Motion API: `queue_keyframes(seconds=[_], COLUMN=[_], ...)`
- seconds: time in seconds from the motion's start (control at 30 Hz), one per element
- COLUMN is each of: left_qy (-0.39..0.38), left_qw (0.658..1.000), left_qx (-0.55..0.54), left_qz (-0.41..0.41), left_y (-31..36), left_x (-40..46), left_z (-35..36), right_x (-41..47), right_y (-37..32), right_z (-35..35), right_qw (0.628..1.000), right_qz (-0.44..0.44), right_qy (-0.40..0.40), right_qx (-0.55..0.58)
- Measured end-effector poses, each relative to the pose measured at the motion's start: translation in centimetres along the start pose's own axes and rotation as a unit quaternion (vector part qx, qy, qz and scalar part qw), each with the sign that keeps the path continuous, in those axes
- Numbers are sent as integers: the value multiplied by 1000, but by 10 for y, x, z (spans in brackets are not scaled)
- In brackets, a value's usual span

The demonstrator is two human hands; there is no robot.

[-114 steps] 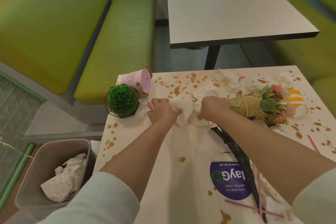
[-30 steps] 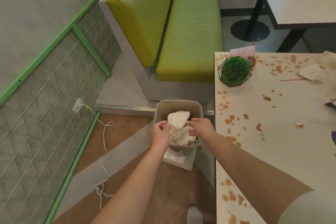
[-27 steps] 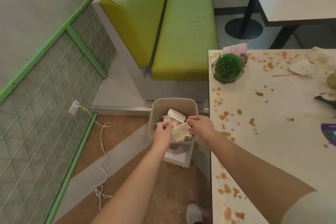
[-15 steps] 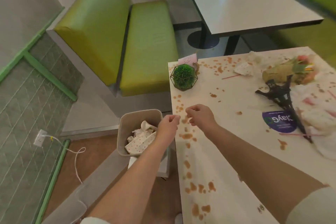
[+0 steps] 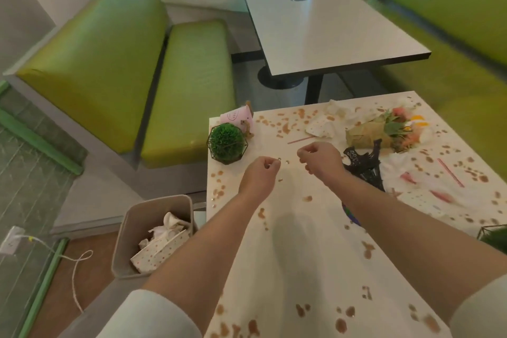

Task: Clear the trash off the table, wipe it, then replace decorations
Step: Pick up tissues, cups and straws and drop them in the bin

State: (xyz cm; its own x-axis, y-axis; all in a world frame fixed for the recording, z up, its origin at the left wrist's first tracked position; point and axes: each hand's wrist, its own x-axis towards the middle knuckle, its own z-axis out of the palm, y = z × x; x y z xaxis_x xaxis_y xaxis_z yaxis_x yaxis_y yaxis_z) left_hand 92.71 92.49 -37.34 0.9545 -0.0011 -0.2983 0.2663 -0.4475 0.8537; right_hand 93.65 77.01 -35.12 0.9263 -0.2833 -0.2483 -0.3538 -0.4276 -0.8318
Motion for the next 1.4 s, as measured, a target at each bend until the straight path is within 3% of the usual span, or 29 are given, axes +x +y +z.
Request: queue_keyframes(seconds=[0.4, 0.7, 0.87, 0.97, 1.13, 1.3, 1.4], left_qy=[36, 20, 21, 50, 79, 60, 48], left_qw=[992, 966, 931, 921, 905, 906, 897], left_qx=[124, 256, 364, 385, 415, 417, 437], left_qz=[7, 16, 30, 36, 47, 39, 43], left_y=[43, 32, 22, 17, 14, 16, 17], left_x=[93, 154, 180, 189, 199, 206, 209], left_z=[62, 103, 118, 126, 132, 132, 132], right_x=[122, 211, 246, 255, 268, 276, 279], right_y=[10, 45, 63, 65, 65, 65, 65], right_z=[-64, -74, -71, -67, -60, -57, -53], right_qw=[985, 940, 910, 889, 890, 823, 822], right_qz=[-49, -80, -101, -165, -198, -272, -279], right_qy=[-31, -25, -60, -75, -68, -135, -133], right_qx=[-163, -330, -399, -420, -404, -480, -478])
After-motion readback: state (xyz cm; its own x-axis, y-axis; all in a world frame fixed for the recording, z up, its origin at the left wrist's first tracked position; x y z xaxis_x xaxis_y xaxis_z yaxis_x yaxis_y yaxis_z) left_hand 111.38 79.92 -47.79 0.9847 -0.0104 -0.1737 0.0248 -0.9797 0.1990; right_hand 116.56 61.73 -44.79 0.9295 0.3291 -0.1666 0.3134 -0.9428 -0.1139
